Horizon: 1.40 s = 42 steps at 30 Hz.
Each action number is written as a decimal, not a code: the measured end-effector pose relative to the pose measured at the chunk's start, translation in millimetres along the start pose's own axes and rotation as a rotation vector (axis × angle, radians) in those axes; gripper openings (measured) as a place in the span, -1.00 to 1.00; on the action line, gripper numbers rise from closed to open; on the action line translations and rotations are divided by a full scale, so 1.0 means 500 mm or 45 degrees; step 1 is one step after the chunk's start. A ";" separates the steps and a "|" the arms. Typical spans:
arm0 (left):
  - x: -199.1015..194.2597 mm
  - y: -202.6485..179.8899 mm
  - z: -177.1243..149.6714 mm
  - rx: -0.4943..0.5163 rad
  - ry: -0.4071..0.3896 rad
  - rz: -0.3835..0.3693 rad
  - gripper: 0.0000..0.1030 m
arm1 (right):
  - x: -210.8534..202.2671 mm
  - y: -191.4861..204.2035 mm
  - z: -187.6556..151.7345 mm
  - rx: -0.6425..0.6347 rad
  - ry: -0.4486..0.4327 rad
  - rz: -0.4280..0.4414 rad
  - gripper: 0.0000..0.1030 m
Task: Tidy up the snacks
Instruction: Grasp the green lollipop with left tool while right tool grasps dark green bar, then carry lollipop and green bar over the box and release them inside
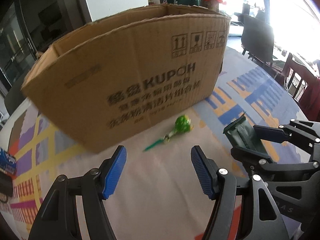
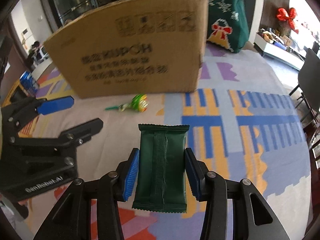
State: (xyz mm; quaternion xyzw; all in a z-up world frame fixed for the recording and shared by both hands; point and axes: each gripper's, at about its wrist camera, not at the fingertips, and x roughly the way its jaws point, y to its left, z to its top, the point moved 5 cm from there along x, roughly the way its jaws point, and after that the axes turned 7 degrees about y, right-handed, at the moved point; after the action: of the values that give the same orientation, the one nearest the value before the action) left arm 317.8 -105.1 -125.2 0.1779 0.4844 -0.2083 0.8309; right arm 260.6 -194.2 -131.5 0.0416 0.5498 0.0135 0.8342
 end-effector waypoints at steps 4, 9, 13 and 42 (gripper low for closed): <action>0.019 -0.018 0.024 0.010 -0.041 0.008 0.29 | 0.003 -0.026 0.021 0.041 -0.026 -0.026 -0.11; 0.051 -0.033 0.044 0.021 -0.030 0.006 0.28 | 0.008 -0.057 0.036 0.089 -0.046 -0.030 -0.11; 0.075 -0.051 0.055 0.049 -0.010 0.002 0.22 | 0.015 -0.076 0.040 0.115 -0.048 -0.030 -0.11; 0.001 -0.025 0.025 -0.090 -0.012 -0.059 -0.47 | -0.026 -0.066 0.043 0.099 -0.112 0.033 -0.11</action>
State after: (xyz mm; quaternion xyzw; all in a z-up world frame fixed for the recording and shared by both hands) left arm 320.3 -122.1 -120.9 0.1362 0.4915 -0.2113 0.8338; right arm 274.4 -229.2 -113.7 0.0816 0.5122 0.0010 0.8550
